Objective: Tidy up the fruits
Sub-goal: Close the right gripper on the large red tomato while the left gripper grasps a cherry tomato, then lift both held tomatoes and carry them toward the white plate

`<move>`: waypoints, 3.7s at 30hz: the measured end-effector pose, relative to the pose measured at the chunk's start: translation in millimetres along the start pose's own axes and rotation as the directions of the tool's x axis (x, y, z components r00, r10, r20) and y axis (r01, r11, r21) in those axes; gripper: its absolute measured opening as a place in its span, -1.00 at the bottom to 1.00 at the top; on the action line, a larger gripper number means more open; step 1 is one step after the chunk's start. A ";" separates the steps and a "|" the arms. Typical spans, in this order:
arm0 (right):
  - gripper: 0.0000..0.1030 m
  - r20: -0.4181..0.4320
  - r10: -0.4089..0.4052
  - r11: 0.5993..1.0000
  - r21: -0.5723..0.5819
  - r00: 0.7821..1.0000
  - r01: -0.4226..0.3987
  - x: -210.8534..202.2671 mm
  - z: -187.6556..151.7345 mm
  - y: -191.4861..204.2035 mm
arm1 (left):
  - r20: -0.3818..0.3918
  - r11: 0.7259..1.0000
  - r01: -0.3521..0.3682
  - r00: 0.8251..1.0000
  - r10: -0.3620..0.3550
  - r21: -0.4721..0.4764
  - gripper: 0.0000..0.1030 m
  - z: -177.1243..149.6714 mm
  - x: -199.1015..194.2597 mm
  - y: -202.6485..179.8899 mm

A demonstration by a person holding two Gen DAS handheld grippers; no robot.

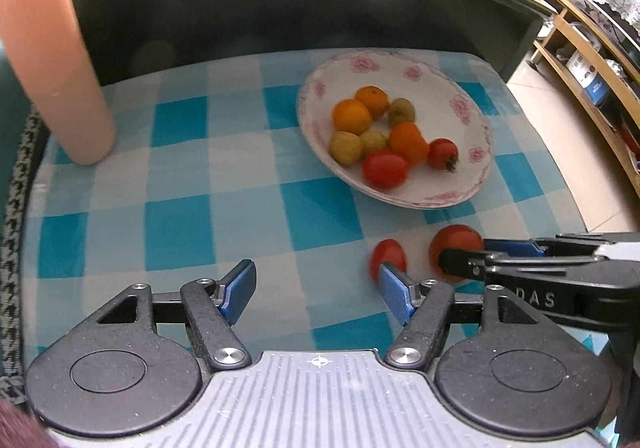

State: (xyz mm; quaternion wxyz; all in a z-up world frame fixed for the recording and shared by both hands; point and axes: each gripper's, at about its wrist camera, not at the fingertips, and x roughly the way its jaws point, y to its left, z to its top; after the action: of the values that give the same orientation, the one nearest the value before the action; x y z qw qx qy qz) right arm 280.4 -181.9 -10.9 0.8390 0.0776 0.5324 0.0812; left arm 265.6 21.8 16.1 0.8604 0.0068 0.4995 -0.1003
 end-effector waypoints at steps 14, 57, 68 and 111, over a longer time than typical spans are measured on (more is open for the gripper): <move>-0.01 -0.007 -0.036 0.999 0.026 0.999 0.036 -16.0 -6.6 -33.1 | -0.034 0.997 0.010 0.999 -0.007 0.074 0.24 1.6 40.4 -47.1; -0.01 -0.030 -0.029 0.997 -0.071 0.999 0.027 -30.6 -43.6 -12.2 | -0.066 0.992 0.027 0.998 -0.019 0.123 0.07 -33.2 20.7 -44.0; -0.01 -0.030 -0.014 0.998 -0.059 0.999 0.012 -30.8 -41.8 -16.1 | -0.073 0.991 0.020 0.997 -0.010 0.133 -0.16 -35.6 22.5 -51.0; -0.01 0.080 0.008 0.999 -0.033 0.997 -0.005 -41.5 -6.5 -5.4 | 0.057 0.998 0.011 0.998 -0.014 0.058 -0.19 12.1 -1.2 -37.7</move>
State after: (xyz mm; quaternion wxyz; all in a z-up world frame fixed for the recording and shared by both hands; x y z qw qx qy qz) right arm 257.3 -196.0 21.7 0.8607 0.0686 0.4966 0.0894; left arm 268.6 -16.3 26.6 0.8733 0.0255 0.4715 -0.1200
